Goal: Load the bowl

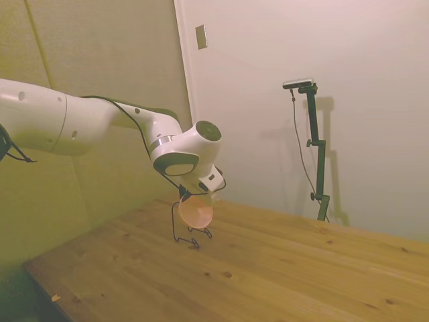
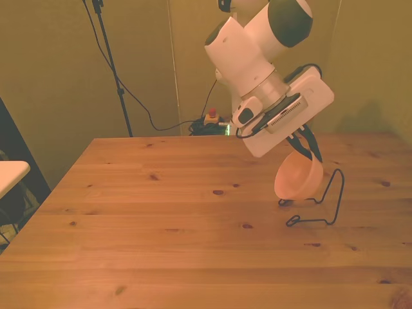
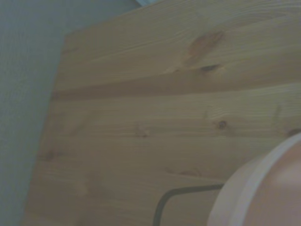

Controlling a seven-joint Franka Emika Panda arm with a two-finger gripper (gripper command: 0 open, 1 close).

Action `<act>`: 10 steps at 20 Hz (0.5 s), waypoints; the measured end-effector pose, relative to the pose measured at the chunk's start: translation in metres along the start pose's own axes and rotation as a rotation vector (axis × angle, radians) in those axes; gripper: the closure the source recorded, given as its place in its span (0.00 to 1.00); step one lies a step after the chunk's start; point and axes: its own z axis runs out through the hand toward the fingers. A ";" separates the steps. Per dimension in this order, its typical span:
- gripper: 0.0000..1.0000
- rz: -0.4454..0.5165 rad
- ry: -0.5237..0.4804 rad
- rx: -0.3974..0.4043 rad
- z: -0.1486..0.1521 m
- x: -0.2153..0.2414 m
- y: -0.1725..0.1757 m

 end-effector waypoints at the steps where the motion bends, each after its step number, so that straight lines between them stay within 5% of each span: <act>1: 1.00 -0.006 -0.009 0.017 0.001 0.001 0.002; 10: 1.00 -0.044 -0.119 0.126 0.028 0.010 0.021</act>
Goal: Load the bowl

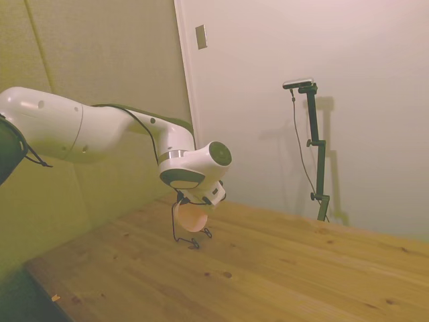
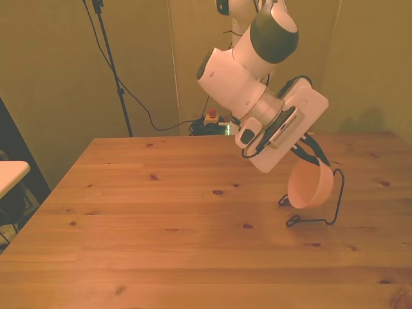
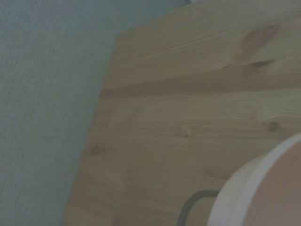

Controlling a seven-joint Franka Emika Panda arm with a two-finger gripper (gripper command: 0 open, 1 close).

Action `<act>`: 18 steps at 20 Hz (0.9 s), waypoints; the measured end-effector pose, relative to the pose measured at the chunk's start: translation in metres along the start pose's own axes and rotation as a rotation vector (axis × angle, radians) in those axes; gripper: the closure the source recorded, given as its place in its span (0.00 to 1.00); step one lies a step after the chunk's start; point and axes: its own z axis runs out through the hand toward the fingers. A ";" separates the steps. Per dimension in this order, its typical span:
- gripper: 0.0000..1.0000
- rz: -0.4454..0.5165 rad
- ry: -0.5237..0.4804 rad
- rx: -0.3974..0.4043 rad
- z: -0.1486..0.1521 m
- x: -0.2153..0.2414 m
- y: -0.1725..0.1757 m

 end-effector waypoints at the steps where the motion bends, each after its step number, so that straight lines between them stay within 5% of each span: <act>1: 1.00 -0.002 -0.005 0.005 0.002 0.001 0.002; 14: 1.00 0.009 -0.036 0.038 0.021 0.013 0.018; 15: 0.00 0.011 -0.037 0.037 0.023 0.013 0.019; 18: 0.00 0.014 -0.039 0.036 0.025 0.015 0.021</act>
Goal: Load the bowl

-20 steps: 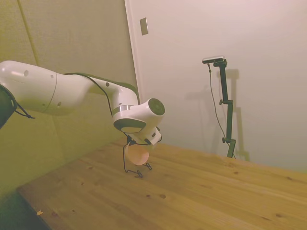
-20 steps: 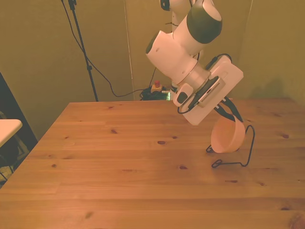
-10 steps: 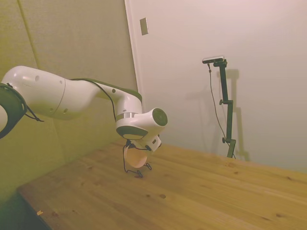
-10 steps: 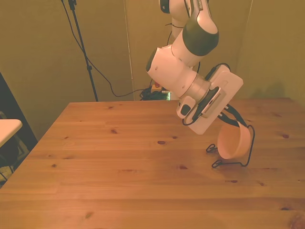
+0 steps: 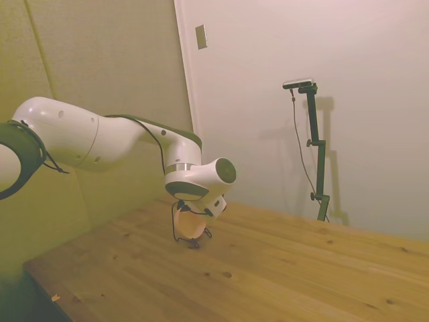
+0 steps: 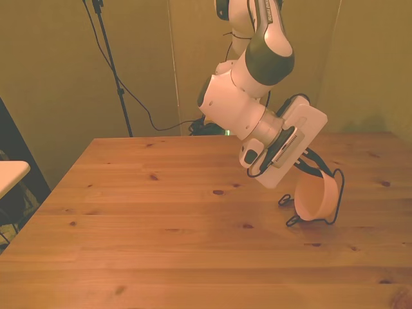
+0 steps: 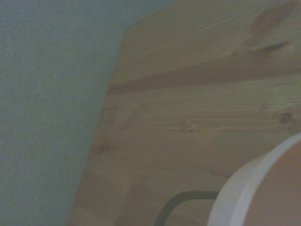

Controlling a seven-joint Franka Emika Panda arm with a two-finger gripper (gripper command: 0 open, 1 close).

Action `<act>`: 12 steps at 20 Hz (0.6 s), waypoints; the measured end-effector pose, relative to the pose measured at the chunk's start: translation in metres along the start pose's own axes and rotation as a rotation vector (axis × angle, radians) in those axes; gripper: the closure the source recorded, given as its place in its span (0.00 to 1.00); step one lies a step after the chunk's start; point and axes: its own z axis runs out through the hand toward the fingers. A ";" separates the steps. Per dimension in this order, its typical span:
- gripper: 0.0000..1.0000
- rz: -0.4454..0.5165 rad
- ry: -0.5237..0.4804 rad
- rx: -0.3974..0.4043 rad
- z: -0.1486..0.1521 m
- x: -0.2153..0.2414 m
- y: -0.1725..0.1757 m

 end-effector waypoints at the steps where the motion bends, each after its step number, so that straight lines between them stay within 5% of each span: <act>1: 0.00 0.000 0.000 0.000 0.000 0.001 0.000; 12: 0.00 -0.009 -0.003 0.012 -0.013 -0.001 -0.006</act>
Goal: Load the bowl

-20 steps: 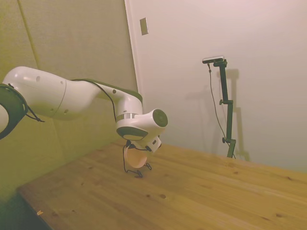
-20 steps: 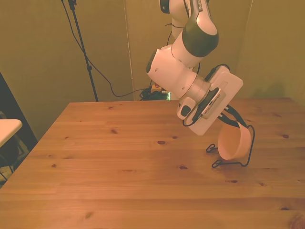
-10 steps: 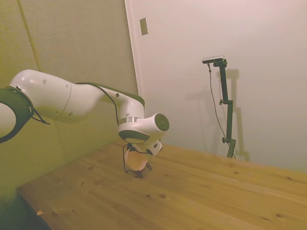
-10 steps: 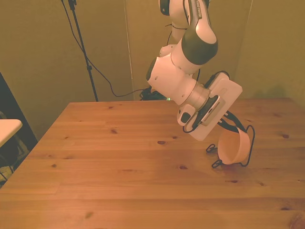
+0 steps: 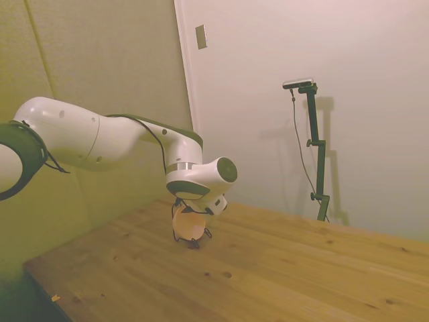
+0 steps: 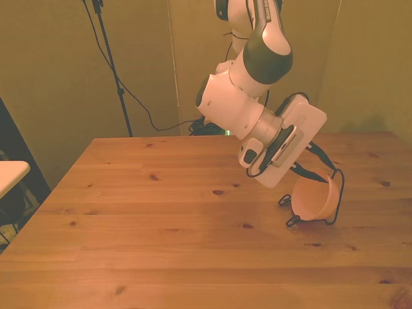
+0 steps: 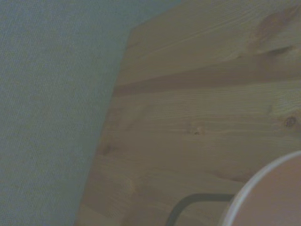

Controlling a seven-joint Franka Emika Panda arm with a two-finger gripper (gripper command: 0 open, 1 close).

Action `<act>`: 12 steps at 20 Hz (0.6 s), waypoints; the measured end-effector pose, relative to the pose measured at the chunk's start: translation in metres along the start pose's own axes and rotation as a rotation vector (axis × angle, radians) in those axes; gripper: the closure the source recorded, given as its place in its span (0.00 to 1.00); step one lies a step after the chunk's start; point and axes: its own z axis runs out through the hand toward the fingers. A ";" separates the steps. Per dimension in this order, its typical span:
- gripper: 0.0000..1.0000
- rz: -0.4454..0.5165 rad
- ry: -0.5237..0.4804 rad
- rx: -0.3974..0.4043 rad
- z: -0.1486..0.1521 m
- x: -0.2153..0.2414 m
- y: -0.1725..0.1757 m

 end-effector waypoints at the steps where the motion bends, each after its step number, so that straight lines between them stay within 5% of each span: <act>1: 0.00 -0.002 0.013 0.004 -0.010 -0.001 -0.001; 4: 0.00 -0.009 0.068 -0.001 -0.051 -0.015 -0.001; 12: 0.00 0.000 0.181 -0.200 -0.128 -0.083 0.047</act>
